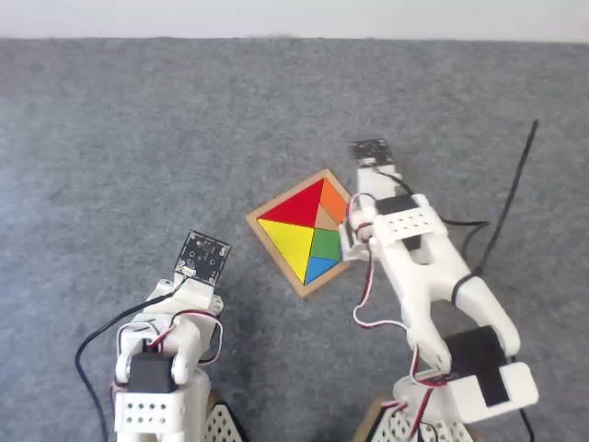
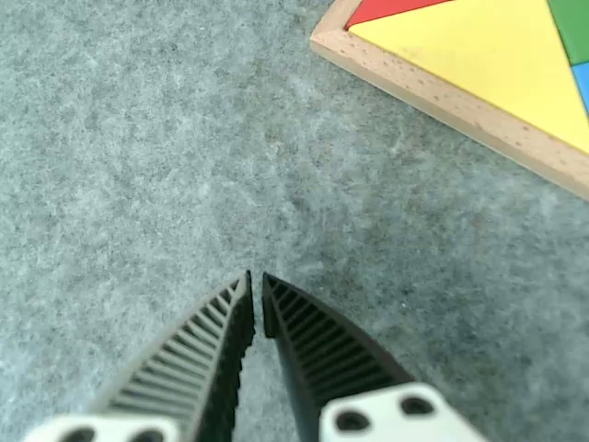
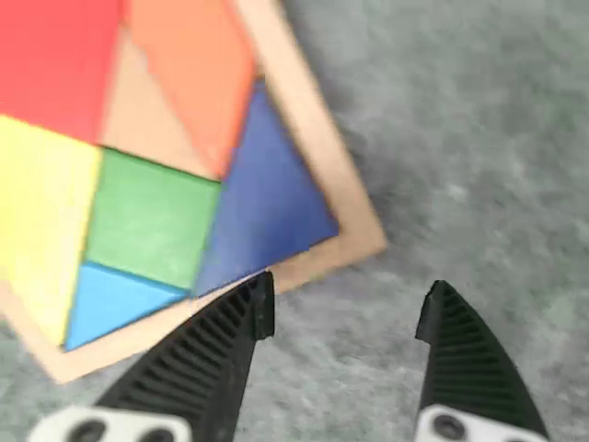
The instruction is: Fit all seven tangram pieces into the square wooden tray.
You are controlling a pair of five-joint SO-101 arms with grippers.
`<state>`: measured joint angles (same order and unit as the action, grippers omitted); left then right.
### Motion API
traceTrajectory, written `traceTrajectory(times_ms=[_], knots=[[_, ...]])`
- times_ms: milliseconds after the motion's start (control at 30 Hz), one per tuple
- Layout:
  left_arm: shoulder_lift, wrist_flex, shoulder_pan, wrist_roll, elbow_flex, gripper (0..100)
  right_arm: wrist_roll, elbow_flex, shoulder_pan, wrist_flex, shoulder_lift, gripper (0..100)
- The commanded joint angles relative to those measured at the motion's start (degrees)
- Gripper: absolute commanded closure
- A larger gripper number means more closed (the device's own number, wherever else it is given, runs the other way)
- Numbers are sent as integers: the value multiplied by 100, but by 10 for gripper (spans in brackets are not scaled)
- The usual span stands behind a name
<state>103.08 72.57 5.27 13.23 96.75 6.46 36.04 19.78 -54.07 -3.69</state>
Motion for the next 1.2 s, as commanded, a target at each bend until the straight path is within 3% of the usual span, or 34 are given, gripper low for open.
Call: traceTrajectory(times_ms=[0, 367, 467, 700, 933, 1167], knots=[[132, 18, 26, 62, -40, 984, -26, -308, 154, 224, -4, 745], [132, 18, 26, 62, -40, 984, -62, -255, 110, 171, -259, 747], [132, 18, 26, 62, -40, 984, -62, 0, 110, 163, -462, 809], [132, 18, 26, 62, -40, 984, -932, 1055, -136, 1015, -1297, 980], [132, 18, 26, 62, -40, 984, -1029, 2154, -708, 1692, -2589, 989], [132, 18, 26, 62, -40, 984, -1046, 3112, -752, 2589, -3591, 989]])
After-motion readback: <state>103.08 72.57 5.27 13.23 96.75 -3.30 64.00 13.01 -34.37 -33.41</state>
